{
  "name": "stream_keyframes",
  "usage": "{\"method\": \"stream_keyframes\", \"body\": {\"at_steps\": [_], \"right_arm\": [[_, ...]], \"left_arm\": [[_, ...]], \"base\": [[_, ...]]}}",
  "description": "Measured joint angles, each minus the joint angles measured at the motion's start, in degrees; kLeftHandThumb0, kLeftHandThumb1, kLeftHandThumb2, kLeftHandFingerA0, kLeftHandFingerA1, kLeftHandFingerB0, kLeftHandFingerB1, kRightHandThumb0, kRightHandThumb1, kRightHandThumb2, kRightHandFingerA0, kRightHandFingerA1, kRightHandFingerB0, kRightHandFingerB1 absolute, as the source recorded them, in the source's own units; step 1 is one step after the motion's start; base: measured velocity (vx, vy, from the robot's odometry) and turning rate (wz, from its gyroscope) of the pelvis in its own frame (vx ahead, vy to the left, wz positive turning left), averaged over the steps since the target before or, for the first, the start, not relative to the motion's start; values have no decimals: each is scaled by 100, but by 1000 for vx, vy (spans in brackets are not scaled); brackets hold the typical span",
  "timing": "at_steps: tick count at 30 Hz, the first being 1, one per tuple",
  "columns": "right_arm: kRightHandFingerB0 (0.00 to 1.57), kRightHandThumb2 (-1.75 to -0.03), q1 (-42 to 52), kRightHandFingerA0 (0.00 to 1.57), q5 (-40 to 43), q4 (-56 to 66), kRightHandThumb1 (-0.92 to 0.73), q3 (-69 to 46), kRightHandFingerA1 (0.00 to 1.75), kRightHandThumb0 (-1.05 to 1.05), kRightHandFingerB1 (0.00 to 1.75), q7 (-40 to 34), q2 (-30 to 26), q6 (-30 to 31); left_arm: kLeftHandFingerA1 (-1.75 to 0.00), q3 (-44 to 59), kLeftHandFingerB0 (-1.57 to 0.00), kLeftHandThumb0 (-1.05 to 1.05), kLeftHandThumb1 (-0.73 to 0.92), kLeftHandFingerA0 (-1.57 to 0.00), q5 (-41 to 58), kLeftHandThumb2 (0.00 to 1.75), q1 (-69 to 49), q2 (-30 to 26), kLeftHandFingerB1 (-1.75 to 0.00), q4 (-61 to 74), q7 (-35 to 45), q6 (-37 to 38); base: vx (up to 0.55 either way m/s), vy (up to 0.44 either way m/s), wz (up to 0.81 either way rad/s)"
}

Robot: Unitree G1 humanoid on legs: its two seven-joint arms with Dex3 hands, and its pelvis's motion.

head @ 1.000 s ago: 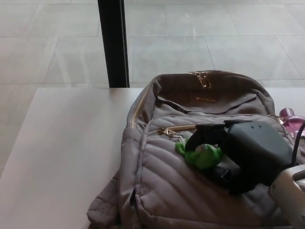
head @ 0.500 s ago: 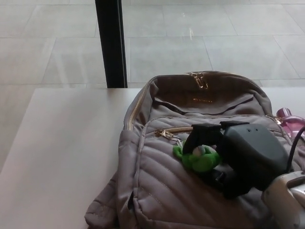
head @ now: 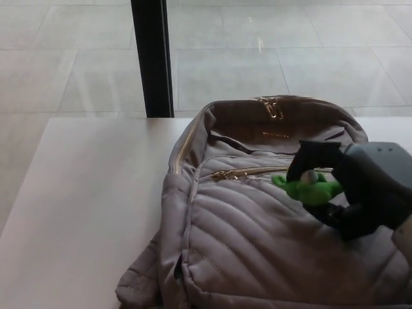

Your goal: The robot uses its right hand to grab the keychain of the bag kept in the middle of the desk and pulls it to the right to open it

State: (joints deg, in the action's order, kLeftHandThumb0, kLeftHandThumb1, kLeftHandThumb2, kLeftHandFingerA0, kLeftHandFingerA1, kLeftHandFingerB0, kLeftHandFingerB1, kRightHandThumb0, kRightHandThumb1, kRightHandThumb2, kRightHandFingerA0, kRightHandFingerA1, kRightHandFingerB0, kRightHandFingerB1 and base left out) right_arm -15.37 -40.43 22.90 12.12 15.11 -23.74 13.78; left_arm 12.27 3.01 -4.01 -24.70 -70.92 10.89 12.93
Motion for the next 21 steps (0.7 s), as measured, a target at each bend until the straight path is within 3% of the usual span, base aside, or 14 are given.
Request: {"method": "stream_keyframes", "body": {"at_steps": [1,2,6,7,8,9,10,11,13,15,16,17,19,21], "right_arm": [[83,-108,-33,116,41,-22,-52,-68,131,-34,91,30,-32,-17],[86,-94,-78,91,78,-42,-57,-148,172,-31,83,69,-87,-29],[89,-91,-194,90,180,-108,-58,-373,165,-29,92,239,-314,-45],[85,-103,-195,115,212,-143,-50,-430,129,-33,89,275,-402,-74],[86,-81,-193,92,247,-212,-64,-493,168,-32,82,297,-493,-120],[86,-81,-182,92,274,-274,-64,-547,168,-32,82,302,-565,-171],[77,-96,-171,90,290,-324,-62,-590,175,-30,131,302,-610,-208],[76,-102,-125,89,329,-427,-55,-663,175,-26,145,296,-701,-302],[71,-86,-1,88,405,-626,-65,-789,175,-27,153,274,-852,-490],[73,-94,114,89,455,-793,-60,-895,175,-27,155,243,-1003,-640],[76,-97,171,88,480,-901,-58,-956,175,-30,150,220,-1082,-732],[82,-93,237,91,498,-1040,-62,-1037,175,-30,118,188,-1192,-844],[79,-98,345,89,512,-1293,-57,-1184,175,-32,127,127,-1424,-1026],[88,-107,448,98,532,-1579,-54,-1378,175,-29,96,74,-1667,-1177]], "left_arm": [[-49,0,-51,-82,92,-64,0,73,1,0,-41,0,0,0],[-55,0,-47,-88,79,-62,1,89,-1,0,-47,0,0,0],[-50,1,-49,-84,92,-65,1,75,-18,0,-41,0,0,0],[-51,0,-49,-84,92,-65,1,75,-28,0,-42,5,1,0],[-51,1,-49,-85,92,-65,2,75,-40,0,-42,13,1,0],[-51,1,-49,-85,92,-65,2,75,-47,0,-42,16,2,0],[-51,1,-49,-84,92,-67,2,76,-55,0,-41,16,1,0],[-51,0,-49,-85,92,-67,2,76,-64,0,-42,25,2,0],[-50,-2,-51,-91,92,-69,1,75,-78,0,-43,38,-3,0],[-51,-2,-48,-88,92,-67,2,75,-88,0,-42,39,-3,0],[-50,-1,-49,-87,92,-68,3,76,-92,0,-41,39,-1,0],[-53,0,-49,-86,92,-67,3,76,-96,0,-43,40,-1,0],[-52,7,-51,-88,92,-68,10,75,-102,1,-44,56,5,-1],[-50,15,-45,-86,92,-56,17,78,-124,0,-41,68,9,-3]], "base": [[0,0,0],[0,0,0],[0,0,0],[0,0,0],[0,0,0],[0,0,0],[0,0,0],[0,0,0],[0,0,0],[0,0,0],[0,0,0],[0,0,0],[0,0,0],[0,0,0]]}}
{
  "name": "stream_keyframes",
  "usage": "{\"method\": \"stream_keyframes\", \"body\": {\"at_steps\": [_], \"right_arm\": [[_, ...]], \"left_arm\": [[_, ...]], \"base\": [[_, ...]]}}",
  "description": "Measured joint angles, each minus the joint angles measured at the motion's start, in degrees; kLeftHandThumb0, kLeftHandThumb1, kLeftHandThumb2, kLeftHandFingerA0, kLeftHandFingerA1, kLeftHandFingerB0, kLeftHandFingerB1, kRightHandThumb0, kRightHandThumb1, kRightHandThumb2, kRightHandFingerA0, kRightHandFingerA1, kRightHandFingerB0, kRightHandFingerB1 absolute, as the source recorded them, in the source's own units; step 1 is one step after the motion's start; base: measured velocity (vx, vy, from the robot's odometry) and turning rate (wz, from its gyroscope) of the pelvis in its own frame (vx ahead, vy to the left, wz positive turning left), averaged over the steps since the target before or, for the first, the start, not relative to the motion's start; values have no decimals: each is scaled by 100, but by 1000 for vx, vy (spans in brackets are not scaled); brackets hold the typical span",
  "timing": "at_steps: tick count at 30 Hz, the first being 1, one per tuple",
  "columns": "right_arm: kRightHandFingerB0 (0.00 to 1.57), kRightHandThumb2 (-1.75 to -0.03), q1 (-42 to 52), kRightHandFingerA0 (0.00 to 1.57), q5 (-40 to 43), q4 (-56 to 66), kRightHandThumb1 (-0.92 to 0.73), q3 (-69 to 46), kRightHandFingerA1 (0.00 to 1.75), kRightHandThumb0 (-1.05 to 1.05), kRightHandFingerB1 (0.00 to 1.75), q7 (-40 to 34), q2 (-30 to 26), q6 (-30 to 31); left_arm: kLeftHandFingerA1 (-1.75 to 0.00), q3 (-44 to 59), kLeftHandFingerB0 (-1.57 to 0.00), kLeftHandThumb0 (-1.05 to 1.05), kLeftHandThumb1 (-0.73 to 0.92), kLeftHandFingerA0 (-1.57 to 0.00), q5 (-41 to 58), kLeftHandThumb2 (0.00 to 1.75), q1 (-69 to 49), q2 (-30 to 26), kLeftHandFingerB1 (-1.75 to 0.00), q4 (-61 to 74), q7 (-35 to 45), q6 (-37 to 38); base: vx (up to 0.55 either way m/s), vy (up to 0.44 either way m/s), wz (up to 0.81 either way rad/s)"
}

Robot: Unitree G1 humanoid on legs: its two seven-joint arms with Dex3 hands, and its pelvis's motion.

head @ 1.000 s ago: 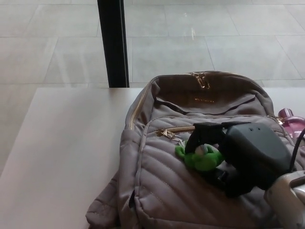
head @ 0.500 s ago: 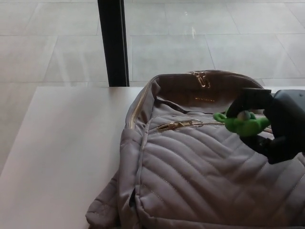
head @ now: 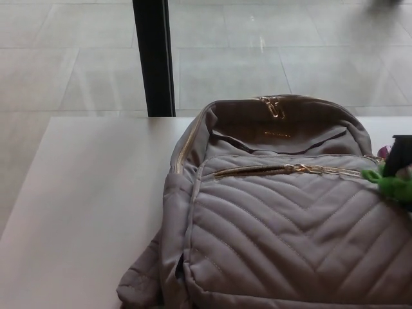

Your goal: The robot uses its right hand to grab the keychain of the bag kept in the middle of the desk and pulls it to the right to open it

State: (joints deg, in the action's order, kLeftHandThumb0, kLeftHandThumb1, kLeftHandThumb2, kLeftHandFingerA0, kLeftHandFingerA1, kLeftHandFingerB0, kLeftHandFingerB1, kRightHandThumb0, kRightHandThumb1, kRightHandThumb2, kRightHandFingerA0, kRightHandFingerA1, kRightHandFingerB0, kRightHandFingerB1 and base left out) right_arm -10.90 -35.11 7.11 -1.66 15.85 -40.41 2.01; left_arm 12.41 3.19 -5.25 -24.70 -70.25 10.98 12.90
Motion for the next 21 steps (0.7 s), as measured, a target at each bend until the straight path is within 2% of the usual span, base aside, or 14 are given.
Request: {"method": "stream_keyframes", "body": {"at_steps": [1,2,3,4,6,7,11,12,13,15,18,19,20,21], "right_arm": [[89,-102,32,95,14,-67,-56,-66,175,-29,89,-9,-67,-40],[87,-105,87,95,44,-190,-54,-199,172,-27,103,-29,-186,-109],[89,-112,124,117,73,-281,-53,-303,132,-33,106,-43,-292,-168],[81,-102,147,92,97,-343,-55,-389,175,-29,124,-58,-353,-207],[76,-105,183,90,146,-444,-53,-560,175,-26,138,-86,-452,-253],[82,-96,201,92,165,-481,-55,-631,170,-25,74,-93,-498,-262],[82,-93,373,92,222,-762,-62,-950,175,-27,116,-189,-638,-364],[91,-96,416,115,233,-819,-55,-997,155,-31,100,-205,-661,-383],[91,-96,448,115,242,-875,-55,-1027,155,-31,100,-221,-684,-402],[84,-86,496,90,271,-1002,-64,-1079,175,-29,113,-272,-711,-475],[82,-84,591,90,355,-1101,-66,-1178,175,-29,114,-312,-703,-502],[88,-105,628,115,379,-1095,-55,-1202,131,-36,112,-314,-695,-492],[88,-105,659,115,397,-1094,-55,-1220,131,-36,112,-322,-688,-489],[75,-91,676,90,405,-1094,-64,-1228,175,-29,142,-330,-683,-491]], "left_arm": [[-49,-6,-48,-85,92,-59,-1,77,-4,0,-41,5,1,0],[-55,-12,-43,-90,81,-58,-3,91,-15,0,-46,8,1,0],[-50,-12,-47,-84,92,-63,-2,78,-18,0,-41,8,1,0],[-50,-12,-47,-85,92,-64,-2,77,-17,0,-41,8,3,0],[-50,-13,-47,-84,92,-63,-2,78,-19,0,-41,8,3,0],[-54,-17,-42,-91,81,-59,-3,90,-29,0,-46,7,3,1],[-48,-17,-47,-84,92,-64,-2,78,-74,0,-41,-12,8,1],[-48,-13,-47,-85,92,-63,0,78,-80,0,-41,-23,9,1],[-48,-7,-47,-85,92,-63,2,78,-82,0,-41,-32,12,0],[-50,7,-50,-87,92,-68,8,76,-82,0,-44,-48,27,0],[-50,26,-50,-88,92,-66,14,76,-86,0,-44,-77,54,0],[-50,33,-49,-86,92,-65,15,76,-86,0,-43,-88,64,0],[-50,40,-49,-86,92,-65,17,76,-82,0,-43,-95,69,0],[-51,43,-51,-89,92,-68,18,76,-80,0,-44,-97,72,0]], "base": [[0,0,0],[0,0,0],[0,0,0],[0,0,0],[0,0,0],[0,0,0],[0,0,0],[0,0,0],[0,0,0],[0,0,0],[0,0,0],[0,0,0],[0,0,0],[0,0,0]]}}
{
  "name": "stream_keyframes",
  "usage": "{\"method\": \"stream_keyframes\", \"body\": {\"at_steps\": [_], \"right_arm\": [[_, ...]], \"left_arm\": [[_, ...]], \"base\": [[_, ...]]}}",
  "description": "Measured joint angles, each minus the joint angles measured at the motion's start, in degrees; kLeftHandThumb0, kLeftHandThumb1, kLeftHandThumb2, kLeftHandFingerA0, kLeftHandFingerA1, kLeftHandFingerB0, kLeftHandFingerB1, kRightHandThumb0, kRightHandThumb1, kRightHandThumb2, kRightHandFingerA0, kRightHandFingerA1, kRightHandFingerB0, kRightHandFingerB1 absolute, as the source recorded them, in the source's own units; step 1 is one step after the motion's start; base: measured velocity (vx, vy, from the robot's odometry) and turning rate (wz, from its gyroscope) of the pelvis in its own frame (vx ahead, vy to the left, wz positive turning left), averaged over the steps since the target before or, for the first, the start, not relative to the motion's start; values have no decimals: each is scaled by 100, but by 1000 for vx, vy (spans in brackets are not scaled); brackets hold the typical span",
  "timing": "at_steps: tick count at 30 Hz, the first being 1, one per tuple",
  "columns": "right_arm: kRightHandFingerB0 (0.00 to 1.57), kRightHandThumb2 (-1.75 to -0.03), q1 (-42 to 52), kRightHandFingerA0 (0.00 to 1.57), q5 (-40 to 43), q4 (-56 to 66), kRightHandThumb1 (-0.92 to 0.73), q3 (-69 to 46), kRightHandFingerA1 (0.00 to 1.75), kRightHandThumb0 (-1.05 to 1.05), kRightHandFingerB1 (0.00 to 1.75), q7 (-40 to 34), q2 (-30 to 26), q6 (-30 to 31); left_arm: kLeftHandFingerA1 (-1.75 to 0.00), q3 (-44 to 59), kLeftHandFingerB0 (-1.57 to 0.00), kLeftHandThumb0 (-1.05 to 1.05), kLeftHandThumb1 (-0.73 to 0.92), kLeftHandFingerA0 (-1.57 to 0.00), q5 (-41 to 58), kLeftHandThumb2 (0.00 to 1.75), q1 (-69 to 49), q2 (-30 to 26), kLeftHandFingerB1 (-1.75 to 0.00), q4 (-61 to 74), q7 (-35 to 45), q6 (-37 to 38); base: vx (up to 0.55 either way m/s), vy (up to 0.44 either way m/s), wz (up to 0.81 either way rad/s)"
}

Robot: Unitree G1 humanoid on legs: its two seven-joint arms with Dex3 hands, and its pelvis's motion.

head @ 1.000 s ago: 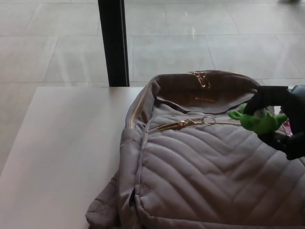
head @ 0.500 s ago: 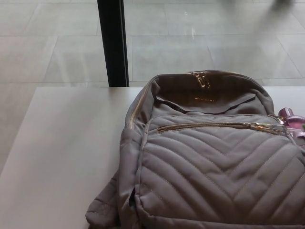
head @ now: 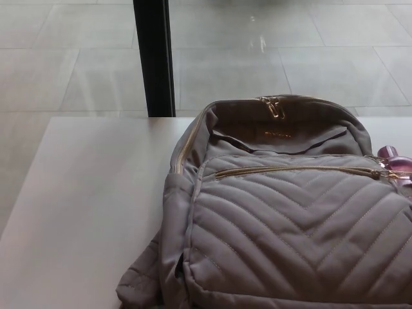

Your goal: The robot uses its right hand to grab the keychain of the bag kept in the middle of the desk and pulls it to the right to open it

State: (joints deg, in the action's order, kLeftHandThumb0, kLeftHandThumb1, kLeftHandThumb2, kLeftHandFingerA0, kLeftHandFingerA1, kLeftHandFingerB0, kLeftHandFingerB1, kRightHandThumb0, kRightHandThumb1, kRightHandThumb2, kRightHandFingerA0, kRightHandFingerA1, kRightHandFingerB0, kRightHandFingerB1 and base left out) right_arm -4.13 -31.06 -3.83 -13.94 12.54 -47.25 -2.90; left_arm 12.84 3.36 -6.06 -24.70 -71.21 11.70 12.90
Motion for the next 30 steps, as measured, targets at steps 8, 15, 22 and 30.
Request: {"method": "stream_keyframes", "body": {"at_steps": [8,15,22,30], "right_arm": [[83,-85,343,86,223,-35,-66,-53,167,-24,100,-84,206,-41],[0,-90,742,0,420,-158,-58,-92,7,-98,0,-23,100,-218],[0,-96,1096,0,798,-187,-61,-379,17,-105,8,344,-31,-224],[0,-74,1644,0,1413,-487,-46,-1237,1,-102,0,772,-26,-113]], "left_arm": [[-49,5,-49,-86,92,-64,-1,77,-5,1,-42,-45,17,-1],[-50,2,-50,-91,92,-65,-4,76,-40,1,-45,-63,32,2],[-50,1,-49,-89,92,-65,-4,77,-33,1,-45,-65,51,2],[-48,-19,-48,-87,92,-61,-7,76,-18,1,-42,-82,107,2]], "base": [[0,0,0],[0,0,0],[0,0,0],[0,0,0]]}}
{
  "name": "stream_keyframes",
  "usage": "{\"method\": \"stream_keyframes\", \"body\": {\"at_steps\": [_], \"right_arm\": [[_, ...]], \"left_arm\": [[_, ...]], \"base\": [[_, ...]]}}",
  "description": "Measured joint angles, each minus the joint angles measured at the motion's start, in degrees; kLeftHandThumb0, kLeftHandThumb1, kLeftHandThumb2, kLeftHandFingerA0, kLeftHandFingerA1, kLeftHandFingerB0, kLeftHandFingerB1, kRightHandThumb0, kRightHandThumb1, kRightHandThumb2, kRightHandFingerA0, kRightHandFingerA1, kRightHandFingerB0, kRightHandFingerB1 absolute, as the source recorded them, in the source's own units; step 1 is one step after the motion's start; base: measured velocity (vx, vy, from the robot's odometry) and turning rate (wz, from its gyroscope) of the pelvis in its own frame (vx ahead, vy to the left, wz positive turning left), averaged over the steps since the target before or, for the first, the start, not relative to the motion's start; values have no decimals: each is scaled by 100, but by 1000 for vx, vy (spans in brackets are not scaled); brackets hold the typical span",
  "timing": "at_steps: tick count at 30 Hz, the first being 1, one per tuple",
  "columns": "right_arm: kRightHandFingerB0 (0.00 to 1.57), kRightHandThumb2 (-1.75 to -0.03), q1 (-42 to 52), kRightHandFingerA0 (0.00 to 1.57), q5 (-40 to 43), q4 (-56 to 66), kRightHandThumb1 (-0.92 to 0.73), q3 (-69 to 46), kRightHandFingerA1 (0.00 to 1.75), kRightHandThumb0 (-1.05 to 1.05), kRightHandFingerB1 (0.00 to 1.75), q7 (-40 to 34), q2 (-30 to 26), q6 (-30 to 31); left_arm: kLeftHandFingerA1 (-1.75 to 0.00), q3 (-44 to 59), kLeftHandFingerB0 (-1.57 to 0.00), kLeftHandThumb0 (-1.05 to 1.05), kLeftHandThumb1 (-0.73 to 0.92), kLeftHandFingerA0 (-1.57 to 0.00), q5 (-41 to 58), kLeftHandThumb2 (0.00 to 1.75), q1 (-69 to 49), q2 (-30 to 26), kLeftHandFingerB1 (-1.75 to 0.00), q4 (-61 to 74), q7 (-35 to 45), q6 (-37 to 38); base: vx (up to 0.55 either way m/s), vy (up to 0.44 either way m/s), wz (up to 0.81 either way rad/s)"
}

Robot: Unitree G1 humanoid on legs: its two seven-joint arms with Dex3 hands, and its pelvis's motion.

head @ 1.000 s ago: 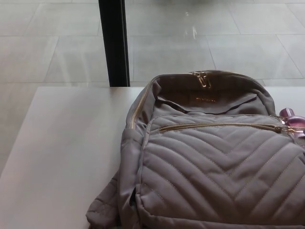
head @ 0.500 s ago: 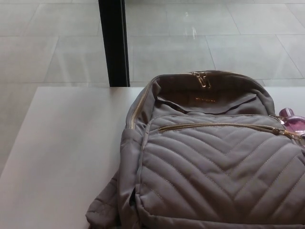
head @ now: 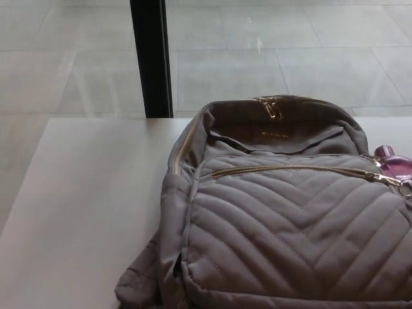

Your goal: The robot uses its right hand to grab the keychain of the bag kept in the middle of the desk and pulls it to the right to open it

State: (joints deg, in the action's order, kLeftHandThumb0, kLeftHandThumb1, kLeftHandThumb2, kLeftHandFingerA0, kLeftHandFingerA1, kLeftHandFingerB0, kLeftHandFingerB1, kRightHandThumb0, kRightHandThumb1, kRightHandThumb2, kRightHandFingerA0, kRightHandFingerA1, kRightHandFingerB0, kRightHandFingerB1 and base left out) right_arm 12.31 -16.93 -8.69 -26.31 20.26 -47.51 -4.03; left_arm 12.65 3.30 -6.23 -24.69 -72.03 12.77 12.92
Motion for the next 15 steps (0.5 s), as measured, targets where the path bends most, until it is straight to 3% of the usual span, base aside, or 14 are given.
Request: {"method": "stream_keyframes", "body": {"at_steps": [1,2,3,4,5,6,9,10,11,12,13,14,15], "right_arm": [[0,-74,80,0,97,-152,-47,-153,0,-103,0,39,11,1],[0,-87,101,0,130,-212,-56,-204,20,-97,6,51,17,2],[0,-88,180,0,241,-406,-56,-398,18,-96,6,86,51,31],[0,-88,211,0,304,-547,-56,-523,18,-96,6,90,78,42],[0,-84,242,0,358,-691,-54,-640,21,-93,0,86,100,55],[0,-84,289,0,436,-925,-52,-831,28,-88,7,82,141,77],[0,-80,386,0,578,-1522,-52,-1147,23,-91,4,38,212,97],[0,-78,410,0,614,-1690,-49,-1223,31,-86,1,23,234,102],[0,-59,430,1,641,-1851,-63,-1293,83,-61,21,6,252,106],[0,-85,449,21,665,-2013,-47,-1349,69,-61,24,-11,263,110],[0,-85,492,21,706,-2272,-47,-1428,69,-61,24,-30,288,116],[0,-59,523,10,748,-2495,-64,-1492,73,-56,28,-48,319,130],[0,-58,548,23,787,-2696,-66,-1540,92,-53,29,-64,357,138]], "left_arm": [[-49,0,-50,-90,92,-62,0,78,2,0,-44,0,5,0],[-49,-1,-48,-85,92,-62,0,76,2,0,-43,-1,7,0],[-53,-5,-45,-91,81,-59,0,91,7,0,-47,1,7,0],[-53,-10,-45,-91,81,-59,-1,91,14,0,-47,1,7,0],[-48,-20,-47,-87,92,-62,-1,76,25,1,-41,4,7,0],[-50,-28,-46,-86,92,-63,-2,76,35,1,-43,6,6,0],[-54,-29,-43,-91,80,-58,-1,90,50,4,-47,8,6,-1],[-48,-29,-47,-86,92,-61,0,76,56,5,-41,12,6,-1],[-56,-29,-45,-90,82,-59,0,90,61,5,-47,14,6,-1],[-50,-29,-48,-83,92,-62,0,78,66,5,-42,15,6,-1],[-50,-29,-48,-83,92,-62,-1,78,75,5,-42,19,5,-1],[-51,-30,-48,-83,92,-62,-1,78,85,5,-42,24,5,-1],[-51,-30,-46,-84,92,-62,-1,76,89,5,-43,29,4,-1]], "base": [[0,0,0],[0,0,0],[0,0,0],[0,0,0],[0,0,0],[0,0,0],[0,0,0],[0,0,0],[0,0,0],[0,0,0],[0,0,0],[0,0,0],[0,0,0]]}}
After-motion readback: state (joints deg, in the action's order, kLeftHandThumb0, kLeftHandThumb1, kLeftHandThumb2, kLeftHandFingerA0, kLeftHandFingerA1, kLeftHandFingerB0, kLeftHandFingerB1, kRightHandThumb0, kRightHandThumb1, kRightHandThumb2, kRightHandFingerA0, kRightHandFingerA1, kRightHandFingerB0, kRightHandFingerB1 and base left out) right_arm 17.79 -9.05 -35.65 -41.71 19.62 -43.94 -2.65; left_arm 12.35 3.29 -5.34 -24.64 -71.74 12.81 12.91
